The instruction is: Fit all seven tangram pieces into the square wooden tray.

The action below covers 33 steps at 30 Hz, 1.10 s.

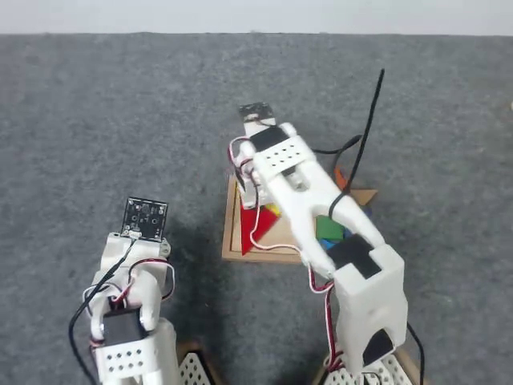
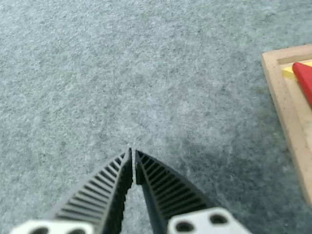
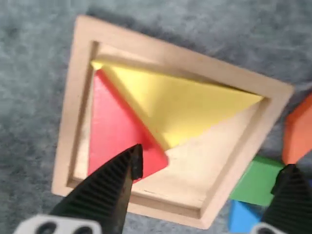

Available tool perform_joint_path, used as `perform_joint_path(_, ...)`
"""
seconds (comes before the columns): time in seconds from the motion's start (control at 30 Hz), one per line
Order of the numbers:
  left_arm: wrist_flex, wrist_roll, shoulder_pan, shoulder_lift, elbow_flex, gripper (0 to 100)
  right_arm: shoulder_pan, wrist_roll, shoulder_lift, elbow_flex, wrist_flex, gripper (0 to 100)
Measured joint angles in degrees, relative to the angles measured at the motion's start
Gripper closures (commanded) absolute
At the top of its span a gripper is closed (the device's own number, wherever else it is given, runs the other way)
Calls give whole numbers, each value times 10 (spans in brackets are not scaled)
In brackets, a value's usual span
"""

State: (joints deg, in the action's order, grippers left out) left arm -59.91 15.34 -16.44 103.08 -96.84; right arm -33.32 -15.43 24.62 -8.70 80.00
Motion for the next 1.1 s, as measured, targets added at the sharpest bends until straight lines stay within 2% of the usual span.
perform_joint_path(0.3, 0, 0, 0, 0, 0, 988, 42, 13, 20, 0, 0, 597)
perform_joint_path(0.77, 0, 0, 0, 0, 0, 988, -9, 13, 50, -1, -8, 597)
perform_joint_path(1.1, 0, 0, 0, 0, 0, 988, -23, 13, -31, 30, 35, 597)
